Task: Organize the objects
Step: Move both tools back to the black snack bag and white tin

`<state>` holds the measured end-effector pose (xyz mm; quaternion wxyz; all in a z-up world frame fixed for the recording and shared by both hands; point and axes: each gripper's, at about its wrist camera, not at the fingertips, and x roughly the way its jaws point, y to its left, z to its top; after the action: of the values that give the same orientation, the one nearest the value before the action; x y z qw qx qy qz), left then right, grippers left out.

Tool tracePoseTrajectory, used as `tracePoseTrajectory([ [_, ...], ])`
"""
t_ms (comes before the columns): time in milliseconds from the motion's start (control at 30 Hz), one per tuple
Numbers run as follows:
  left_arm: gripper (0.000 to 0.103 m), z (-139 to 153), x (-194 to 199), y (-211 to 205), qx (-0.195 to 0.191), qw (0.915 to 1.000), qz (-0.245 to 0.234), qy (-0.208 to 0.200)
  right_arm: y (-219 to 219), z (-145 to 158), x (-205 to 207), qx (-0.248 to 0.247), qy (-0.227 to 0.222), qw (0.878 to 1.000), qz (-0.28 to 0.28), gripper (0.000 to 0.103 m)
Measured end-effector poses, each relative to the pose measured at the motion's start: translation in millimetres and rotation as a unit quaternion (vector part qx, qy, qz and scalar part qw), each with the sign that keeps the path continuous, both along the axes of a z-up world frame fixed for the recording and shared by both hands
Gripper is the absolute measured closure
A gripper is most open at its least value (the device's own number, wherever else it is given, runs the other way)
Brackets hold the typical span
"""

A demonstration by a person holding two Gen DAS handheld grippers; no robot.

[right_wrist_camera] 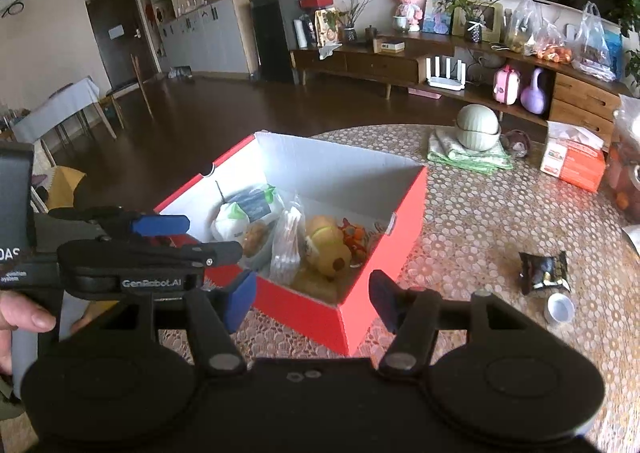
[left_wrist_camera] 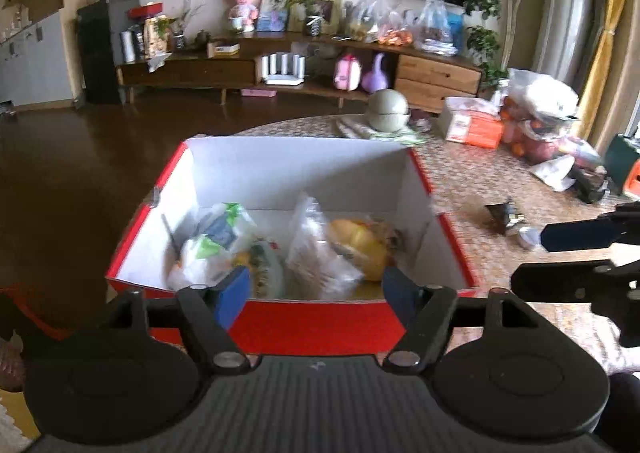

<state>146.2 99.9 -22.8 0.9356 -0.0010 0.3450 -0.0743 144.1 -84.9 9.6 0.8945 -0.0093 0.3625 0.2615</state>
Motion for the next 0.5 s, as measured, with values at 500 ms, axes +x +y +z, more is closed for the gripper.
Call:
tracePoseTrajectory([
  [500,0.029,1,-14,-85,-0.016,0.9982,-0.058,-0.003,-83,-12,-18,-0.001,0.006,0.998,-0.066,0.028],
])
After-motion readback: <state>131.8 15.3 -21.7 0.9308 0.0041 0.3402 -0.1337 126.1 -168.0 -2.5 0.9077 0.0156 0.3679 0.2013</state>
